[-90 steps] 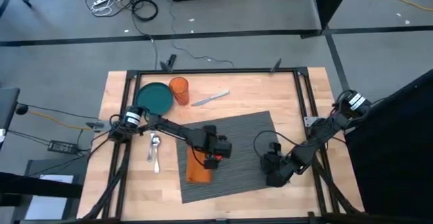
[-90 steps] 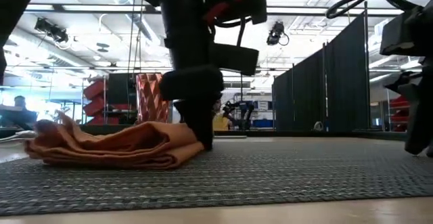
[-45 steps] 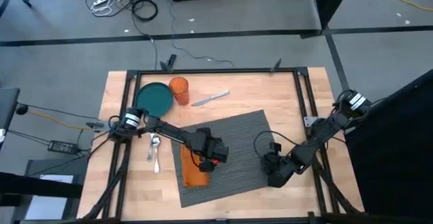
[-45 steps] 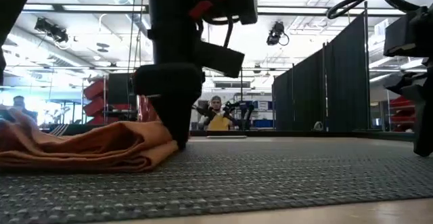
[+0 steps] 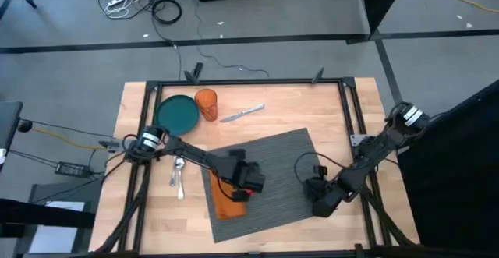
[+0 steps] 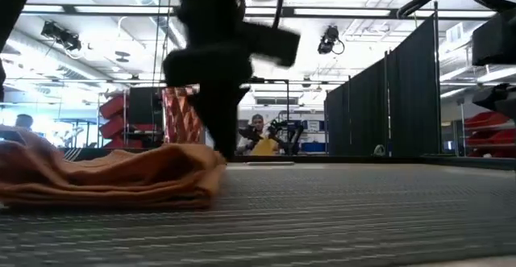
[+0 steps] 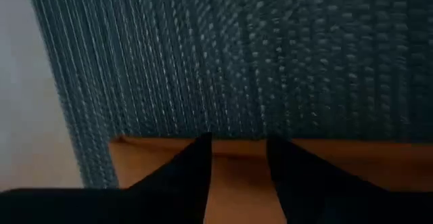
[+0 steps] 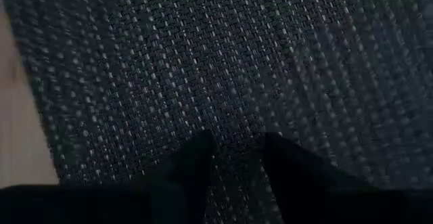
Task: Set table place
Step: Move the orange table napkin to the middle left of the black placemat
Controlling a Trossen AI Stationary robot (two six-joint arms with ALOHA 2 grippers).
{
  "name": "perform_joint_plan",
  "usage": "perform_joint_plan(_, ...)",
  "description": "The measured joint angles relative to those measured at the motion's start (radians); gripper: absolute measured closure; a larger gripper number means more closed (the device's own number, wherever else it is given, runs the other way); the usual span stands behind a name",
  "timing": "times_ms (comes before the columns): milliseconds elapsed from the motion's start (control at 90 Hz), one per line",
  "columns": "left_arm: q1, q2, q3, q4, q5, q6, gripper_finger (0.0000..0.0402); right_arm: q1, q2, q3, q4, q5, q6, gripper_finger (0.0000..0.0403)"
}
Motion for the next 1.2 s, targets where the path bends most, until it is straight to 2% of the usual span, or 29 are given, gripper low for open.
perform_joint_plan(233, -0.082, -0.001, 0.019, 0.111, -0.006, -0.005, 0.0275, -0.064, -0.023, 0.006, 0.03, 0.009, -0.145, 0.0289)
perform_joint_plan(400, -0.151, -0.017, 0.019, 0.093, -0.101, -0.068, 0.0275, -0.103, -0.023, 0.005, 0.054, 0.012, -0.228, 0.029)
perform_joint_plan(544, -0.201, -0.059, -0.027, 0.101, -0.153, -0.13, 0.0275, -0.117, -0.023, 0.005, 0.188, 0.028, -0.291, 0.0291)
perform_joint_plan(744, -0.27, -0.207, -0.217, 0.145, -0.255, -0.306, 0.0275, -0.173, 0.01, 0.005, 0.499, 0.06, -0.453, 0.0291)
perform_joint_plan(978, -0.305, -0.315, -0.507, 0.443, -0.276, -0.377, 0.0275, -0.293, 0.176, 0.01, 0.938, -0.02, -0.556, 0.0291)
perform_joint_plan(1200, -0.303, -0.316, -0.692, 0.7, -0.278, -0.401, 0.0275, -0.387, 0.365, 0.123, 1.096, -0.049, -0.568, 0.0291)
